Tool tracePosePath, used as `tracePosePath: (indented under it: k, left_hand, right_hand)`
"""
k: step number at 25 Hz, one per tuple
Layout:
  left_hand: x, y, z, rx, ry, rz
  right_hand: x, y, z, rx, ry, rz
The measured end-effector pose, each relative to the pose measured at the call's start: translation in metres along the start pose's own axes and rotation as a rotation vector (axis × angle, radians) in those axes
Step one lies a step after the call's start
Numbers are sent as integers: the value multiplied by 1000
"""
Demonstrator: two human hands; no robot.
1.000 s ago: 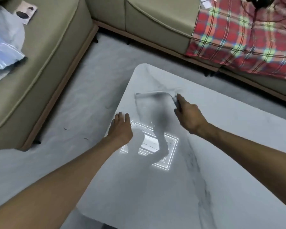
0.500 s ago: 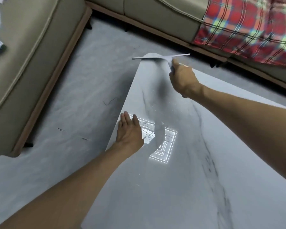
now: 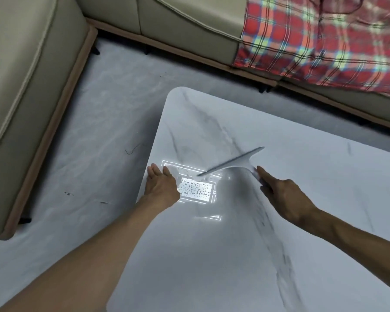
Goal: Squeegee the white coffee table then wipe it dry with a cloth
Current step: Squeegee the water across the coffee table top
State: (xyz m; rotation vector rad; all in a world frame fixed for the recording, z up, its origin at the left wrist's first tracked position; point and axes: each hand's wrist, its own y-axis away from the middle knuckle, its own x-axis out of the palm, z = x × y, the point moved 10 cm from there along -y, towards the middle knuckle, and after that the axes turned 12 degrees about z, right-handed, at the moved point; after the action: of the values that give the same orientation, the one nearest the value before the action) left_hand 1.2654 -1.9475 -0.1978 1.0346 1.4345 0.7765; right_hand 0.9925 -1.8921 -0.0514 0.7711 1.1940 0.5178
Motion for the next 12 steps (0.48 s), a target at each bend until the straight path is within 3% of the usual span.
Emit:
tracePosePath:
  k: [3, 6, 12]
  left_hand:
    - [3, -4, 1, -7, -3, 10]
    - [7, -8, 2, -19, -20, 11]
    - [9, -13, 4, -45, -31, 14]
  right_hand:
    - [-54, -41, 18, -22, -96, -196]
    - [-87, -100, 30, 67, -229, -257]
    - [-29, -81, 12, 107, -179, -236]
